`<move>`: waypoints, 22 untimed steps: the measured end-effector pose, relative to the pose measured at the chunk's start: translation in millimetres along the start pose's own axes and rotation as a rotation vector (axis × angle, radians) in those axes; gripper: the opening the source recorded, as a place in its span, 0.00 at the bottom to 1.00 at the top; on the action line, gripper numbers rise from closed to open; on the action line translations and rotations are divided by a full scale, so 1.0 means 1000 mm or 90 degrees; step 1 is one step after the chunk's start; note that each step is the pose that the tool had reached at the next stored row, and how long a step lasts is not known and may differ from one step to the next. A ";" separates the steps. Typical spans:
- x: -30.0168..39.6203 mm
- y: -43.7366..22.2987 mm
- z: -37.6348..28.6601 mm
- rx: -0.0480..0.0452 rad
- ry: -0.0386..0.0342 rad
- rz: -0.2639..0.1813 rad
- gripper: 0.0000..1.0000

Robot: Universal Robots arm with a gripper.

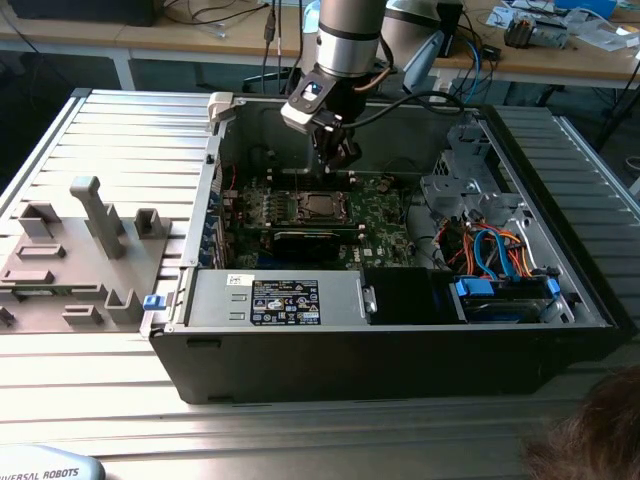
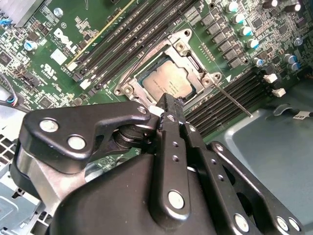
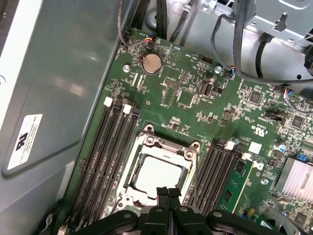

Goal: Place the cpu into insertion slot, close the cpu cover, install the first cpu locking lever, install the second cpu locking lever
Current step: 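Install the first cpu locking lever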

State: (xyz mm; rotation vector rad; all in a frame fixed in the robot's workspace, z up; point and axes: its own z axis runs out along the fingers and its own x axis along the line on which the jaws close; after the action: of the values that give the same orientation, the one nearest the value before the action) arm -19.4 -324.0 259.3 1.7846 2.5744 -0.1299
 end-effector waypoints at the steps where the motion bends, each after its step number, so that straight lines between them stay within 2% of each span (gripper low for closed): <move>1: 0.0000 0.0000 0.0000 -0.0001 -0.0001 -0.002 0.11; 22: 0.0000 0.0000 0.0000 -0.0024 -0.0030 -0.046 0.11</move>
State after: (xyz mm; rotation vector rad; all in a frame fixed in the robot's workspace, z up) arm -19.4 -324.0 259.3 1.6881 2.6351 -0.1293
